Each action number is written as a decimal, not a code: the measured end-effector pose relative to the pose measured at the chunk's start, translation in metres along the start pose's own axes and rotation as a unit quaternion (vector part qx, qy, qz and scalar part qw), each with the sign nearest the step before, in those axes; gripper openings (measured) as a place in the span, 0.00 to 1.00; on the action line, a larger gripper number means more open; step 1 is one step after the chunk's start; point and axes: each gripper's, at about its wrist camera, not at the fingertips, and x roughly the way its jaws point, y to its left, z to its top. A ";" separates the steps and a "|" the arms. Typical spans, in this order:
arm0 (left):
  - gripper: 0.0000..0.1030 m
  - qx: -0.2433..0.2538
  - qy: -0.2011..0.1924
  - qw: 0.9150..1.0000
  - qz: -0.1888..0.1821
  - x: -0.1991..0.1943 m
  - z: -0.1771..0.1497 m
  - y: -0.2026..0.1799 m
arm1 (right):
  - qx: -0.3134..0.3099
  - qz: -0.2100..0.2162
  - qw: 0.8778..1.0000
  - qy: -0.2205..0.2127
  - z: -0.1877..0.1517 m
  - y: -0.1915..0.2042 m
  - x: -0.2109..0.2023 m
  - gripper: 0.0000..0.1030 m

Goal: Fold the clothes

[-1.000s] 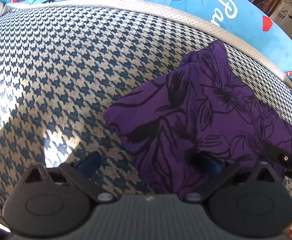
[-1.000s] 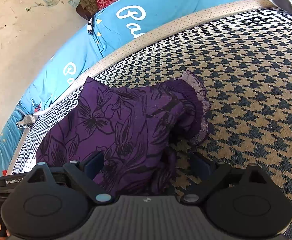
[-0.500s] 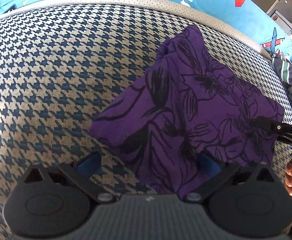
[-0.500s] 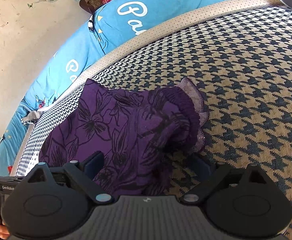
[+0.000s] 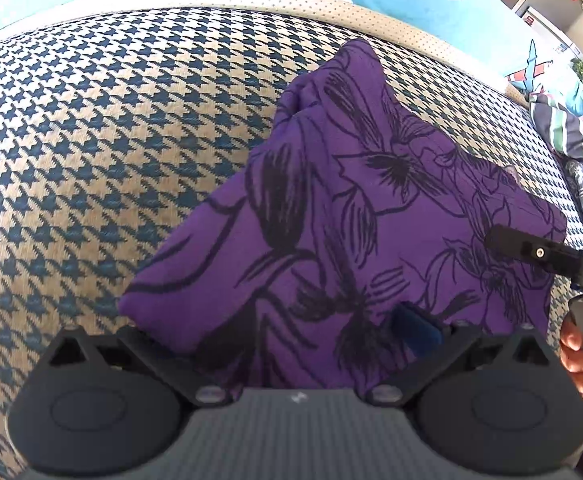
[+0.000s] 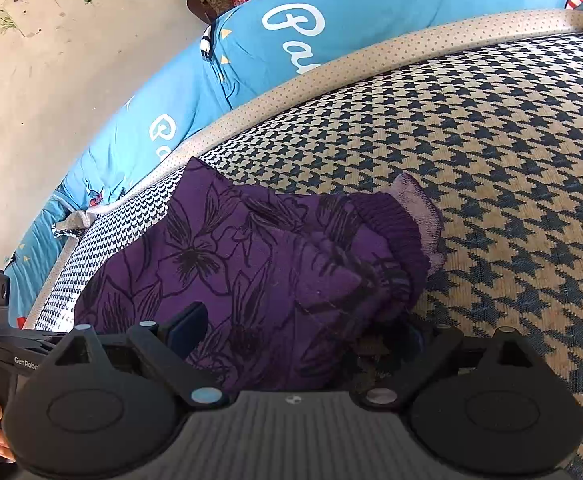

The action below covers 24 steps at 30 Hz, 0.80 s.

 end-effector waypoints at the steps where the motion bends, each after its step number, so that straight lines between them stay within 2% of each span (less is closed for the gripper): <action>1: 1.00 0.000 -0.001 1.000 -0.001 0.000 0.001 -0.001 | -0.002 0.001 1.000 -0.001 0.000 0.001 0.001 0.91; 5: 1.00 0.011 -0.010 1.000 0.001 0.002 0.002 -0.004 | -0.008 0.007 1.000 -0.003 -0.002 0.004 0.004 0.90; 7: 1.00 0.016 -0.015 1.000 0.005 0.000 0.002 -0.006 | -0.012 0.004 1.000 -0.005 -0.002 0.005 0.007 0.84; 8: 1.00 0.021 -0.019 1.000 0.009 0.000 0.001 -0.008 | -0.012 0.001 1.000 -0.007 -0.002 0.005 0.008 0.79; 11: 0.98 0.043 -0.031 0.998 0.025 -0.003 -0.001 -0.014 | -0.002 -0.005 1.000 -0.009 -0.001 0.003 0.010 0.54; 14: 0.93 0.070 -0.047 0.995 0.048 -0.006 -0.006 -0.022 | 0.017 -0.004 1.000 -0.011 0.000 -0.002 0.010 0.41; 16: 0.89 0.087 -0.058 0.993 0.062 -0.007 -0.006 -0.029 | 0.013 -0.007 1.000 -0.012 -0.001 0.000 0.010 0.38; 19: 0.76 0.110 -0.079 0.988 0.080 -0.019 -0.010 -0.031 | 0.002 -0.013 1.000 -0.016 -0.002 0.005 0.009 0.31; 21: 0.62 0.115 -0.091 0.985 0.089 -0.026 -0.012 -0.028 | -0.010 -0.019 1.000 -0.021 -0.002 0.010 0.008 0.29; 24: 0.49 0.103 -0.101 0.985 0.092 -0.024 -0.007 -0.025 | -0.033 -0.030 0.999 -0.027 -0.002 0.018 0.007 0.27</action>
